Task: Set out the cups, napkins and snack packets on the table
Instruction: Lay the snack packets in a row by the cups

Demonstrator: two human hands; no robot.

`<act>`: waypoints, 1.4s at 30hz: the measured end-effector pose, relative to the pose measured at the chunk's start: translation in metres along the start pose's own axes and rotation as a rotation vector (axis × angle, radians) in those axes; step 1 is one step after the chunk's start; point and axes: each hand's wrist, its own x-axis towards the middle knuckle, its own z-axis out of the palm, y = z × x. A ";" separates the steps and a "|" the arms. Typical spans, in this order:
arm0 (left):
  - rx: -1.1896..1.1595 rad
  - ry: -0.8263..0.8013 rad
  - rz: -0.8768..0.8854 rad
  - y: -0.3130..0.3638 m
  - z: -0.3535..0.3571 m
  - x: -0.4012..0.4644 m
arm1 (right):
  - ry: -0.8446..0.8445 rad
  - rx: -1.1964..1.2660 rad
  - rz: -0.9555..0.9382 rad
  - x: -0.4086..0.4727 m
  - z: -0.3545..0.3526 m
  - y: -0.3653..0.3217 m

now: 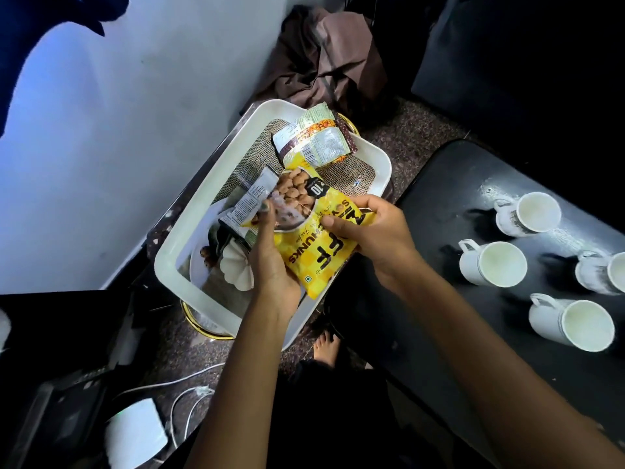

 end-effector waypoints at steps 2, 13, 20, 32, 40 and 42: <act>-0.022 0.023 -0.052 -0.001 0.001 0.002 | 0.044 0.061 0.014 -0.005 0.000 0.005; 0.074 0.066 0.020 -0.004 -0.002 0.000 | -0.078 0.136 0.087 -0.019 -0.014 -0.009; 0.103 0.031 -0.061 -0.007 -0.001 -0.002 | 0.078 0.118 0.082 -0.020 -0.021 -0.004; -0.155 0.073 -0.062 -0.008 0.008 -0.006 | 0.045 0.330 0.123 -0.033 -0.019 0.006; -0.127 -0.084 -0.101 -0.013 0.006 -0.015 | 0.130 0.359 0.120 -0.039 -0.028 0.016; -0.080 -0.163 -0.119 -0.007 -0.003 -0.012 | 0.079 0.311 0.092 -0.036 -0.041 0.010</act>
